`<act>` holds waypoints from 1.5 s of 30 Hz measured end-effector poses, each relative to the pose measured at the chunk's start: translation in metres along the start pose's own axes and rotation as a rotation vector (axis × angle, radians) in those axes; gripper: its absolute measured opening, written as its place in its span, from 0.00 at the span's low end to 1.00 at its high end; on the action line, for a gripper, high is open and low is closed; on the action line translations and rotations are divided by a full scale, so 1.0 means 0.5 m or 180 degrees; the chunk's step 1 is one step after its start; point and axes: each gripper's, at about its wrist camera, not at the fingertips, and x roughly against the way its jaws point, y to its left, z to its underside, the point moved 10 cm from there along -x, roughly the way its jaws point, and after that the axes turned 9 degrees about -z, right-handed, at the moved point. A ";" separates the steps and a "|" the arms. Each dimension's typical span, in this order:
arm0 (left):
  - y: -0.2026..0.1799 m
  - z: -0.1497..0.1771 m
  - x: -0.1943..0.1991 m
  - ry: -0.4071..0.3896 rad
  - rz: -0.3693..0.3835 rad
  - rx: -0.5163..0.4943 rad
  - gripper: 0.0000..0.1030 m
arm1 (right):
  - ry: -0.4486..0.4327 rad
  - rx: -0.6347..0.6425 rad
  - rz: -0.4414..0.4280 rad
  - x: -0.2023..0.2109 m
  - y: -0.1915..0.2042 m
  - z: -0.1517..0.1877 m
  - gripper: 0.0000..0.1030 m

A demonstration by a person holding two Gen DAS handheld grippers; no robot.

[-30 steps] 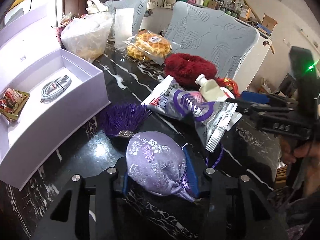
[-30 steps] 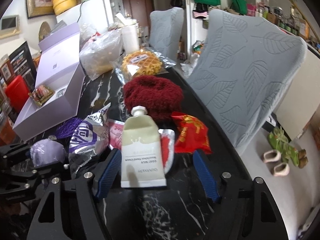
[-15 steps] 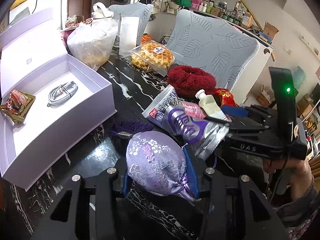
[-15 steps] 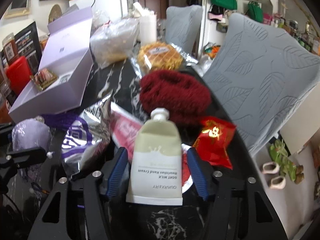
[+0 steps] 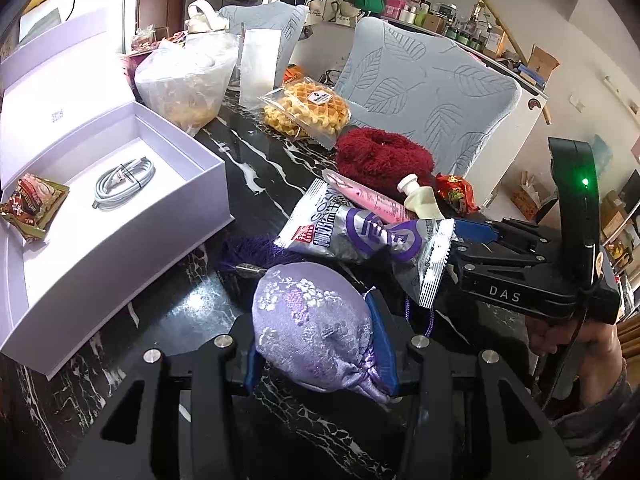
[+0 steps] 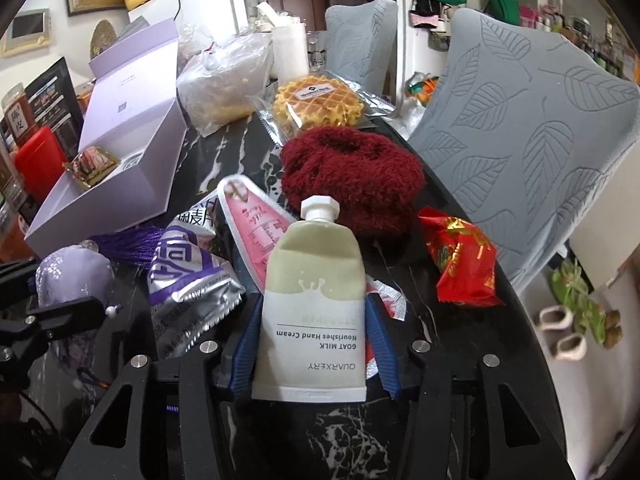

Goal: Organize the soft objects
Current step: 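Carry the lavender pouch and cream tube over the open lavender box with both tools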

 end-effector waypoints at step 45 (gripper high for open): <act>0.085 0.091 0.198 -0.0516 -0.0654 0.0464 0.43 | -0.0261 0.0578 -0.0730 0.107 0.238 0.031 0.48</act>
